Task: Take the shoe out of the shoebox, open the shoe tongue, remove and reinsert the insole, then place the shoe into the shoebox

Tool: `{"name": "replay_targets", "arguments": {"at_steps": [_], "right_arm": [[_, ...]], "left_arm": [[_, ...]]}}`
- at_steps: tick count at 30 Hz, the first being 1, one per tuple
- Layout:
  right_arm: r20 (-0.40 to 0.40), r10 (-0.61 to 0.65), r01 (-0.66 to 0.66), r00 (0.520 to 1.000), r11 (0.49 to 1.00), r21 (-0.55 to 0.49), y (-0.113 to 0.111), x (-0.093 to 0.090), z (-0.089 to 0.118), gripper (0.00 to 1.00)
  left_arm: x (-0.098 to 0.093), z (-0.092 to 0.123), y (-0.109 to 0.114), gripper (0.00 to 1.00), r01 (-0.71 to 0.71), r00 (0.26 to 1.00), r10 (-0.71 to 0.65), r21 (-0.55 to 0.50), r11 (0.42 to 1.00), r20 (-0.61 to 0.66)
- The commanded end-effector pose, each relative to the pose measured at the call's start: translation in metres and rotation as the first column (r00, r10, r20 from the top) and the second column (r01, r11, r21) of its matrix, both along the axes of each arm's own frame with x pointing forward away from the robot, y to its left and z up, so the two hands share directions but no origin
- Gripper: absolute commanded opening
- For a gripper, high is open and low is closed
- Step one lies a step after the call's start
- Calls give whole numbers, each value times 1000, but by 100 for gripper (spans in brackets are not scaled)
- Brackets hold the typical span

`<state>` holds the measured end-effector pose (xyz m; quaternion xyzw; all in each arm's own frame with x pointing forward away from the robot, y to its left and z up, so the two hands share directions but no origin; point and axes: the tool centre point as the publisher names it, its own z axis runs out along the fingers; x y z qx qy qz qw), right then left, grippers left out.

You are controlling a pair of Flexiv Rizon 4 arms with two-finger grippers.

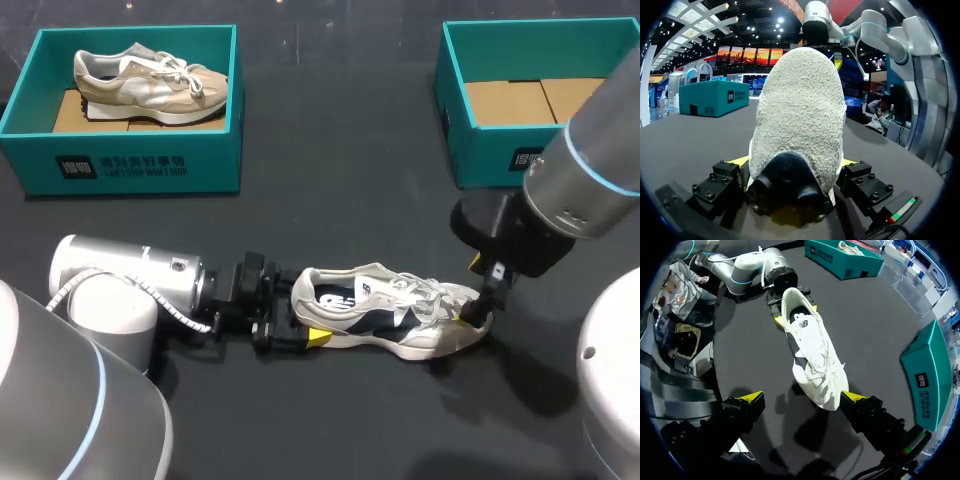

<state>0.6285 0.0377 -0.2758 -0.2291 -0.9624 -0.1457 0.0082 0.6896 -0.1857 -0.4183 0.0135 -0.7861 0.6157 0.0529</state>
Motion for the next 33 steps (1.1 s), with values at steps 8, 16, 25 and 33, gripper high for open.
{"name": "replay_targets", "arguments": {"at_steps": [8, 16, 25, 33], "right_arm": [[-36, -417, 414, 908, 908, -66, 28, -15, 30, 100], [-36, -417, 414, 908, 908, -66, 28, -15, 30, 100], [-42, -686, 672, 726, 721, -167, 67, -1, 26, 100], [32, -789, 764, 614, 584, -275, 92, 5, 22, 100]], "left_arm": [[-3, -2, 0, 0, -2, 1000, 2, 3, 1000, 0], [-3, -2, 0, 0, -2, 1000, 2, 3, 1000, 0], [-3, -2, 0, 0, -2, 1000, 2, 3, 1000, 0], [-3, -2, 0, 0, -2, 1000, 2, 3, 1000, 0]]}}
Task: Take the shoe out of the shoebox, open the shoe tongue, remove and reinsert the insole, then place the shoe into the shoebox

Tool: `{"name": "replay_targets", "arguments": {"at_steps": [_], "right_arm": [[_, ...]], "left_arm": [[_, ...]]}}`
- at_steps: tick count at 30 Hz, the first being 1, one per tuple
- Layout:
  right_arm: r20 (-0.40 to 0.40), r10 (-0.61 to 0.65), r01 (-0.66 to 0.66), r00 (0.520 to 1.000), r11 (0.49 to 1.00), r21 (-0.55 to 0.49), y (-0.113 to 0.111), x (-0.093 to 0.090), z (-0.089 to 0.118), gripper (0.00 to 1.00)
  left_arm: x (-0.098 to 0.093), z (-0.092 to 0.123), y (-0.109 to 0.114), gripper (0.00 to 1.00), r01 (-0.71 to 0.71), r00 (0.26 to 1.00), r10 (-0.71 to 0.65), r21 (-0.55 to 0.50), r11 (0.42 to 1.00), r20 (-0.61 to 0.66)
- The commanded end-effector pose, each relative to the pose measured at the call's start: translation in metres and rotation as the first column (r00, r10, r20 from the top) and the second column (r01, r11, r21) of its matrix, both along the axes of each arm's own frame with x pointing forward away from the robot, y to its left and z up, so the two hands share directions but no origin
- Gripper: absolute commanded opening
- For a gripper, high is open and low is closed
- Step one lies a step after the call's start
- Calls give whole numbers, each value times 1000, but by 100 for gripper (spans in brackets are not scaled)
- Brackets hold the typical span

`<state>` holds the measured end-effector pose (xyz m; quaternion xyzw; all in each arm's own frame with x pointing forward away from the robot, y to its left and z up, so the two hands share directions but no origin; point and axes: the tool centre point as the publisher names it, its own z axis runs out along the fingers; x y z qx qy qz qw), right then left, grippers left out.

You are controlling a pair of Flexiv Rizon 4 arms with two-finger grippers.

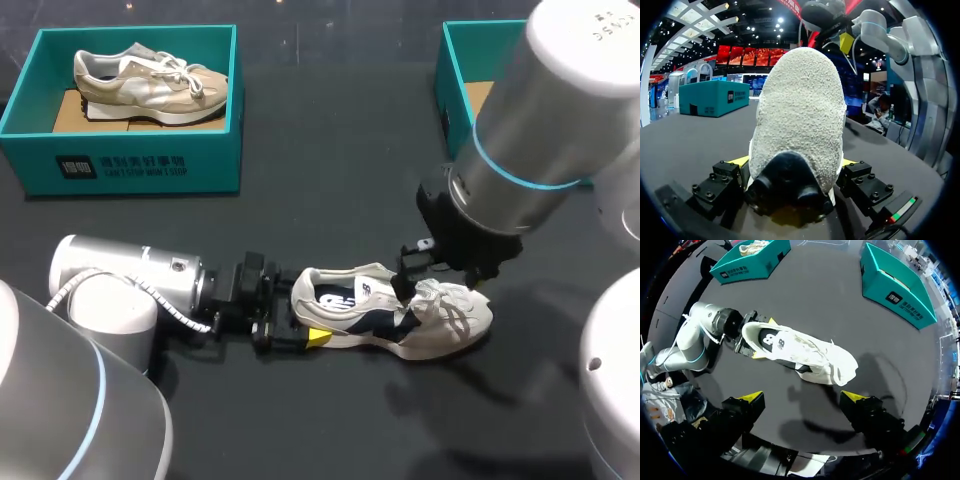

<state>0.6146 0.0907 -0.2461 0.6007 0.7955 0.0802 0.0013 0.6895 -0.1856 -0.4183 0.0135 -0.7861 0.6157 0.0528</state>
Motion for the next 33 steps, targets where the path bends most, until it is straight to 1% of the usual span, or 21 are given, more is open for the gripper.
{"name": "replay_targets", "arguments": {"at_steps": [1, 3, 14, 15, 16, 17, 19, 23, 28, 30, 33], "right_arm": [[-29, -90, 84, 996, 981, -176, 42, 18, -9, 100], [-14, -76, 73, 997, 985, -159, 45, 17, -9, 100], [-14, -76, 73, 997, 985, -159, 45, 17, -9, 100], [-14, -126, 121, 992, 971, -205, 48, 16, -10, 100], [0, -182, 177, 983, 958, -227, 52, 16, -11, 100], [12, -205, 202, 979, 953, -224, 56, 15, -14, 100], [27, -275, 273, 961, 929, -251, 63, 15, -20, 100], [40, -332, 331, 942, 907, -262, 72, 19, -32, 100], [75, -385, 389, 920, 875, -288, 77, 23, -40, 100], [83, -392, 399, 916, 873, -282, 76, 23, -43, 100], [67, -394, 396, 917, 877, -273, 74, 24, -43, 100]], "left_arm": [[-2, -2, -1, 0, -1, 1000, 1, 2, 1000, 0], [-2, -2, -1, 0, -1, 1000, 1, 2, 1000, 0], [-2, -2, -1, 0, -1, 1000, 1, 2, 1000, 0], [-2, -2, -1, 0, -1, 1000, 1, 2, 1000, 0], [-2, -2, -1, 0, -1, 1000, 1, 2, 1000, 0], [-2, -2, -1, 0, -1, 1000, 1, 2, 1000, 0], [-2, -2, -1, 0, -1, 1000, 1, 2, 1000, 0], [-2, -2, -1, 0, -1, 1000, 1, 2, 1000, 0], [-2, -2, -1, 0, -1, 1000, 1, 2, 1000, 0], [-2, -2, -1, 0, -1, 1000, 1, 2, 1000, 0], [-2, -2, -1, 0, -1, 1000, 1, 2, 1000, 0]]}}
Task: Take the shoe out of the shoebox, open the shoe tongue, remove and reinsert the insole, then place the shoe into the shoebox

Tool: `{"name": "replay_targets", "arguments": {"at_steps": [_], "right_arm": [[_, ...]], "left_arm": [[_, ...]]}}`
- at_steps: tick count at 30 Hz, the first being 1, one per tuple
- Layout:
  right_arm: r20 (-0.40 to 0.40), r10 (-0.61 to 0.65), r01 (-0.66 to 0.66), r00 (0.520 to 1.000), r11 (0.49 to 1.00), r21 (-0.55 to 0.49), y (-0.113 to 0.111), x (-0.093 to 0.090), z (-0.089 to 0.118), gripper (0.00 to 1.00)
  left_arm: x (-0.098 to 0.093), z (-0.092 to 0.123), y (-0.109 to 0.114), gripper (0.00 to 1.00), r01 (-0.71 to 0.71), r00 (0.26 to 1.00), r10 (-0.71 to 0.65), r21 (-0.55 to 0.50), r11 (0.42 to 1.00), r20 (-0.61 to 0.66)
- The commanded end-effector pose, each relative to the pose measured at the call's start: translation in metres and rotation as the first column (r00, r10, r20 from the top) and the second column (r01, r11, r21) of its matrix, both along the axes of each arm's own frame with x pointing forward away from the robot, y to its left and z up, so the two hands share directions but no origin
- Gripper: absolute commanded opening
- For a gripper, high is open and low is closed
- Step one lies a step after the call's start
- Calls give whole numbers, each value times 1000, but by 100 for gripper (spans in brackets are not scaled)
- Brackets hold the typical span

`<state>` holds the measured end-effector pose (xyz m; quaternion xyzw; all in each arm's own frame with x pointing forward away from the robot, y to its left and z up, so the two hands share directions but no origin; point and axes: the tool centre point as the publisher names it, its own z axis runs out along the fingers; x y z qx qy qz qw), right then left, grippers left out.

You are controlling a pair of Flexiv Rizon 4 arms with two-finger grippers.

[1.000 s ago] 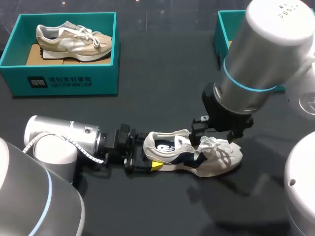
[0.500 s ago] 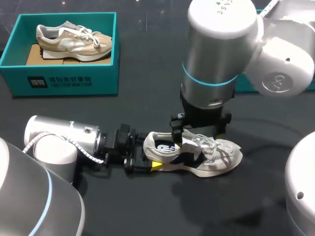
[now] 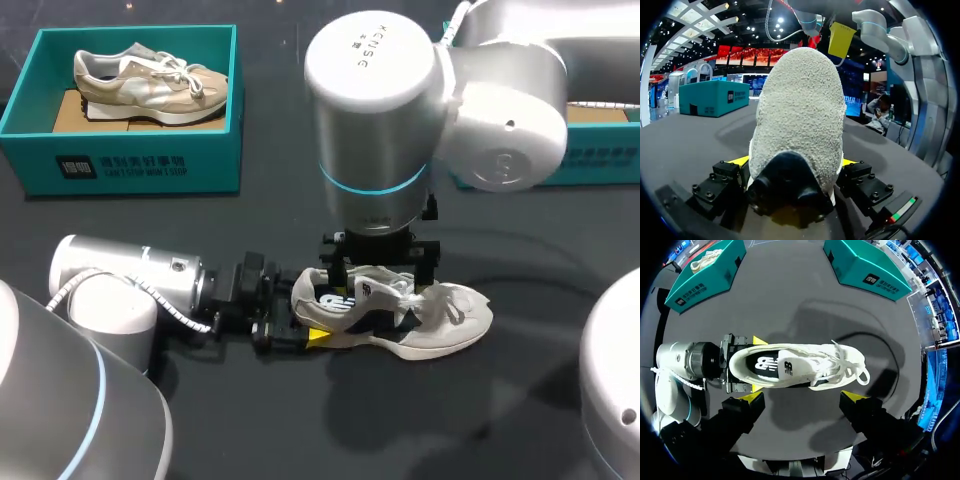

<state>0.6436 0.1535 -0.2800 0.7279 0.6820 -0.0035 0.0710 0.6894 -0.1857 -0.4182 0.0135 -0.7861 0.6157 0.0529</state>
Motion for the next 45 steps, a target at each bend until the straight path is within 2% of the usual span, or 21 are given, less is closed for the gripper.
{"name": "replay_targets", "arguments": {"at_steps": [1, 7, 12, 19, 29, 45], "right_arm": [[12, -57, 58, 998, 994, -89, 11, -5, -9, 100], [12, -57, 58, 998, 994, -89, 11, -5, -9, 100], [21, -25, 27, 999, 995, -101, 18, 6, -25, 100], [26, -34, 38, 999, 986, -165, 25, 17, -32, 100], [9, -49, 50, 999, 969, -243, 25, 21, -44, 100], [30, -87, 92, 996, 937, -337, 5, 27, -57, 100]], "left_arm": [[-2, -2, 0, 0, -2, 1000, 2, 3, 1000, 0], [-2, -2, 0, 0, -2, 1000, 2, 3, 1000, 0], [-2, -2, 0, 0, -2, 1000, 2, 3, 1000, 0], [-2, -2, 0, 0, -2, 1000, 2, 3, 1000, 0], [-2, -2, 0, 0, -2, 1000, 2, 3, 1000, 0], [-2, -2, 0, 0, -2, 1000, 2, 3, 1000, 0]]}}
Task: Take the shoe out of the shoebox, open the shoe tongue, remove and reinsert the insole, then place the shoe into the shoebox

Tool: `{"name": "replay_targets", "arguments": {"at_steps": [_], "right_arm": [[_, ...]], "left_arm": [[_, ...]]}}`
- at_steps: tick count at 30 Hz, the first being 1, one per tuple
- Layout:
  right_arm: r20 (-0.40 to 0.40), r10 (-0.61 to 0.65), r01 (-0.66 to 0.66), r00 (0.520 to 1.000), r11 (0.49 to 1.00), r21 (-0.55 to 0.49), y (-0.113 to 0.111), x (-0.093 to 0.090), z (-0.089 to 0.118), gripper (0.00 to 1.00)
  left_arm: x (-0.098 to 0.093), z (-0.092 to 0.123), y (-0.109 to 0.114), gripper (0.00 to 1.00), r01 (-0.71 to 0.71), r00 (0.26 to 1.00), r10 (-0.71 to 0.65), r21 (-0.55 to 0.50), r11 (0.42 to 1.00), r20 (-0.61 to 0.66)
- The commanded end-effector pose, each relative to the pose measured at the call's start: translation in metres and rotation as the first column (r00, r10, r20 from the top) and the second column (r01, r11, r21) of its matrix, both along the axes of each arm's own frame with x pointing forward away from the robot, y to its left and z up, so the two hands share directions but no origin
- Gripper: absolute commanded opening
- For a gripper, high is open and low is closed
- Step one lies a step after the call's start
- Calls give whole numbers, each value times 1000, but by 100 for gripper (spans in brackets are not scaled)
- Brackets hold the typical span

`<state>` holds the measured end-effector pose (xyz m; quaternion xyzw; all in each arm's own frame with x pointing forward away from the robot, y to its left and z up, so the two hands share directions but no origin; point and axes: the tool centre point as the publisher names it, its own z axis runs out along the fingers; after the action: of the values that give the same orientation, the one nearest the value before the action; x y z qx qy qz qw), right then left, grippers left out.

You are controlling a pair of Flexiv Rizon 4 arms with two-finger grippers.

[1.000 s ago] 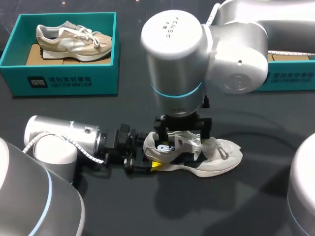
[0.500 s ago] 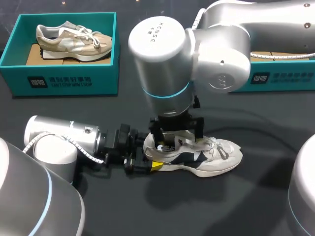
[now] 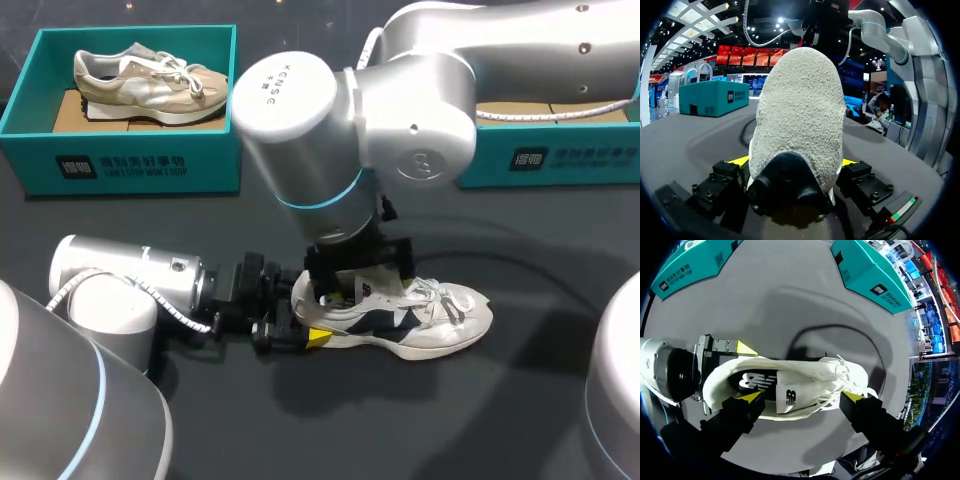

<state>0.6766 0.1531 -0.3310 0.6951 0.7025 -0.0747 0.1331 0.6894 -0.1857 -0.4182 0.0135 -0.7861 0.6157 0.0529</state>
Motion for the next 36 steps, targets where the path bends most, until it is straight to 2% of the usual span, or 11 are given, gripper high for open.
{"name": "replay_targets", "arguments": {"at_steps": [1, 11, 23, 26, 29, 31, 33, 35, 36], "right_arm": [[70, -145, 155, 987, 976, -153, 5, -5, -7, 100], [84, -170, 183, 982, 965, -187, -1, -2, -22, 100], [135, -229, 251, 964, 951, -181, -30, -4, -14, 100], [143, -235, 258, 961, 950, -177, -33, -4, -10, 87], [146, -237, 261, 960, 949, -175, -36, -5, -6, 80], [148, -240, 264, 959, 950, -169, -38, -5, -3, 73], [147, -242, 264, 959, 951, -159, -40, -5, 0, 58], [138, -243, 263, 960, 954, -146, -41, -6, 2, 55], [130, -242, 260, 961, 956, -139, -41, -6, 3, 57]], "left_arm": [[-2, -2, 0, 0, -2, 1000, 2, 3, 1000, 0], [-2, -2, 0, 0, -2, 1000, 2, 3, 1000, 0], [-2, -2, 0, 0, -2, 1000, 2, 3, 1000, 0], [-2, -2, 0, 0, -2, 1000, 2, 3, 1000, 0], [-2, -2, 0, 0, -2, 1000, 2, 3, 1000, 0], [-2, -2, 0, 0, -2, 1000, 2, 3, 1000, 0], [-2, -2, 0, 0, -2, 1000, 2, 3, 1000, 0], [-2, -2, 0, 0, -2, 1000, 2, 3, 1000, 0], [-2, -2, 0, 0, -2, 1000, 2, 3, 1000, 0]]}}
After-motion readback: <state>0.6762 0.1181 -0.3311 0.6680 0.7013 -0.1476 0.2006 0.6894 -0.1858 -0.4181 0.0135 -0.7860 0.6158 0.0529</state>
